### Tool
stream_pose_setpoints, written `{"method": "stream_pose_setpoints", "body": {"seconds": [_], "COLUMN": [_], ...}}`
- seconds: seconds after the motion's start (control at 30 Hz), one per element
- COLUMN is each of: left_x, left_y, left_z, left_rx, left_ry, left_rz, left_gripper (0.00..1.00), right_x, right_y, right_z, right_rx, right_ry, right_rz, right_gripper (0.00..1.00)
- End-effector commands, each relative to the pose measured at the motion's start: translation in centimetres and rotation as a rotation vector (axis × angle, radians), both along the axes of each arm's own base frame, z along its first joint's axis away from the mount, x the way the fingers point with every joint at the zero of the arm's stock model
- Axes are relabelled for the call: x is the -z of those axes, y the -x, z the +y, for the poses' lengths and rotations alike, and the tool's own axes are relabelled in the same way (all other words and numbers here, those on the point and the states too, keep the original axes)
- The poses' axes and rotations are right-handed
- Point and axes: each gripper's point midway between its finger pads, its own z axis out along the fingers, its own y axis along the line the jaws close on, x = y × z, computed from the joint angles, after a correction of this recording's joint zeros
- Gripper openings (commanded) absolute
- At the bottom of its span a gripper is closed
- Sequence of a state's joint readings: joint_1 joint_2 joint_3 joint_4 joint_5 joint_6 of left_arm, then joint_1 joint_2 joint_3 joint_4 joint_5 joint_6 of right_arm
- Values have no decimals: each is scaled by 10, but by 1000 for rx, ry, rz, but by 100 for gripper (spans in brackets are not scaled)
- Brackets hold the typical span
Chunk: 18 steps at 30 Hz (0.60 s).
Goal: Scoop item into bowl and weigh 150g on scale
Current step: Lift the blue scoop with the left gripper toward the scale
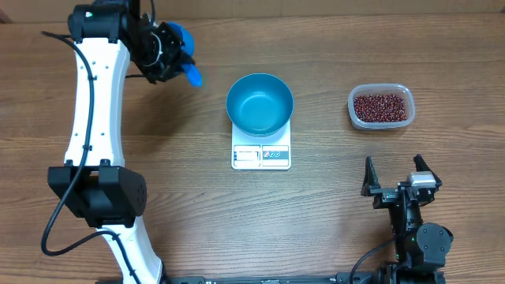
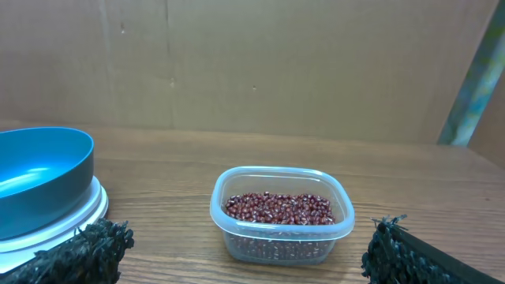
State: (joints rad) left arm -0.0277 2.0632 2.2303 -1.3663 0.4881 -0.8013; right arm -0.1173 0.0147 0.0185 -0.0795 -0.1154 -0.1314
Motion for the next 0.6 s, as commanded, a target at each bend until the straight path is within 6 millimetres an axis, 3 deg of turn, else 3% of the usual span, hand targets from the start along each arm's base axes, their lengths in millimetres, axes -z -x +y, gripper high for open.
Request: {"method": "stream_pose_setpoints", "body": {"seconds": [0.0,0.2,0.4,0.57], "left_x": [-13,-10,-3,-8], "left_y": [1,5,12,17], "left_z": [-27,-46,-67,-67], "left_rx": [-43,-190,-258,-357], "left_ry": [100,116,23,-122], "left_rz": [32,134,147,76], "left_gripper": [4,4,4,4], "right_x": [2,2,2,2], "right_y": [0,0,0,0], "right_z": [-1,-1,-1,-1], "right_rx": [7,7,7,7], "right_ry": [1,1,1,1], "right_rz": [-5,-5,-5,-5], "right_gripper": [100,100,100,100]}}
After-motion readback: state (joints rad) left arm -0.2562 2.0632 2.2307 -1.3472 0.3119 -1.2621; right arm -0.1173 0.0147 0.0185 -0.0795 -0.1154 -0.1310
